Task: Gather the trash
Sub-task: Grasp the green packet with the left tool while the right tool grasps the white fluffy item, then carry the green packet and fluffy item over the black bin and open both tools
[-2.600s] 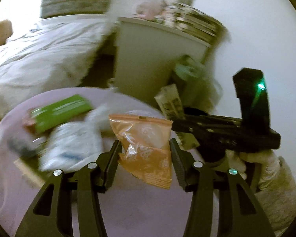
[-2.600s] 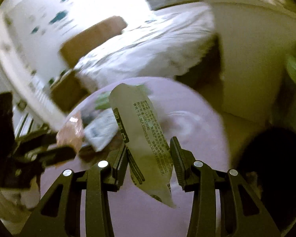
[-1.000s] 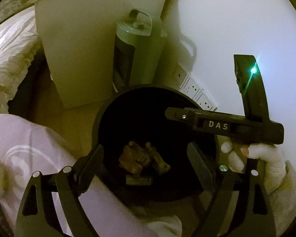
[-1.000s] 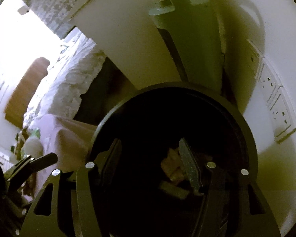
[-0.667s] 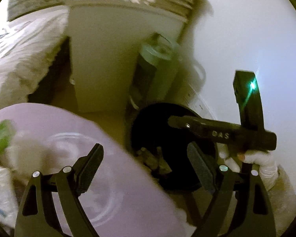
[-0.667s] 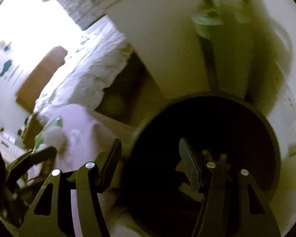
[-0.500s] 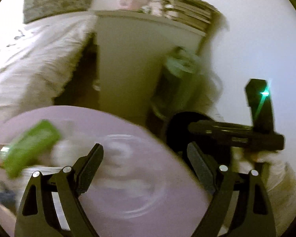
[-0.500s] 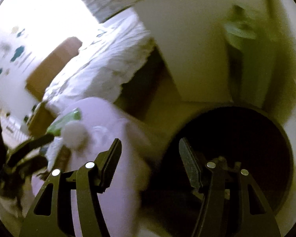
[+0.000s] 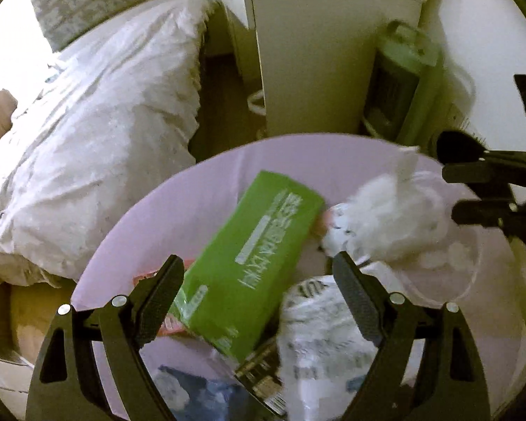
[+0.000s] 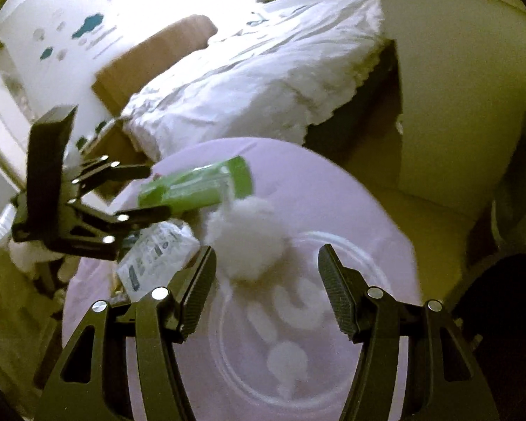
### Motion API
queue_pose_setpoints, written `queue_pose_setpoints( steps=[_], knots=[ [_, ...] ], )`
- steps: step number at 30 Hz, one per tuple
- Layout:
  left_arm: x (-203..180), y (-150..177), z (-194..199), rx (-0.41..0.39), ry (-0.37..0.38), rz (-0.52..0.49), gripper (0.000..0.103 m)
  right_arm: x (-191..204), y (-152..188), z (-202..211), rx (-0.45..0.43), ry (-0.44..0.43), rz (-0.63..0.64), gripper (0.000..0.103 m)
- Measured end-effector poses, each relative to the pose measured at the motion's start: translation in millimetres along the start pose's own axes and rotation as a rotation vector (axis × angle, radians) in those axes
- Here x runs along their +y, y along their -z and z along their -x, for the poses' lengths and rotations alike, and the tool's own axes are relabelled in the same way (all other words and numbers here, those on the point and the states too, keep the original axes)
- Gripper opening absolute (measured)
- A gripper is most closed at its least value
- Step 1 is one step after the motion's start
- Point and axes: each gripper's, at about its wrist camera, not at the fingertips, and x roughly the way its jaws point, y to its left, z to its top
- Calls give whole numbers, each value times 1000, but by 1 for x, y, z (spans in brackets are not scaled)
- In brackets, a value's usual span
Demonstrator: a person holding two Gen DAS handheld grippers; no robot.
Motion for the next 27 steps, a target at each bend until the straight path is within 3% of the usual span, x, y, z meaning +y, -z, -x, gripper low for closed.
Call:
queue_pose_setpoints(
  steps=[5,7,11,15,19,27],
  knots=[
    [7,-5,-14,14,45,8,85,12,-8,-32,45,-3,18,61],
    [8,-6,-17,10,68,23,73,16,-10,-41,59,-5,20,61],
    [11,-7,-21,1,79,55,62,25,-13,-49,62,7,32,61],
    [13,-4,-19,-18,104,114,39,25,-10,-49,61,13,35,42],
    [13,2,-13,-42,129,161,19,23,-4,-39,31,14,23,37],
    [-2,11,29,-163,165,230,16,6,11,14,-81,-19,-50,36]
  ],
)
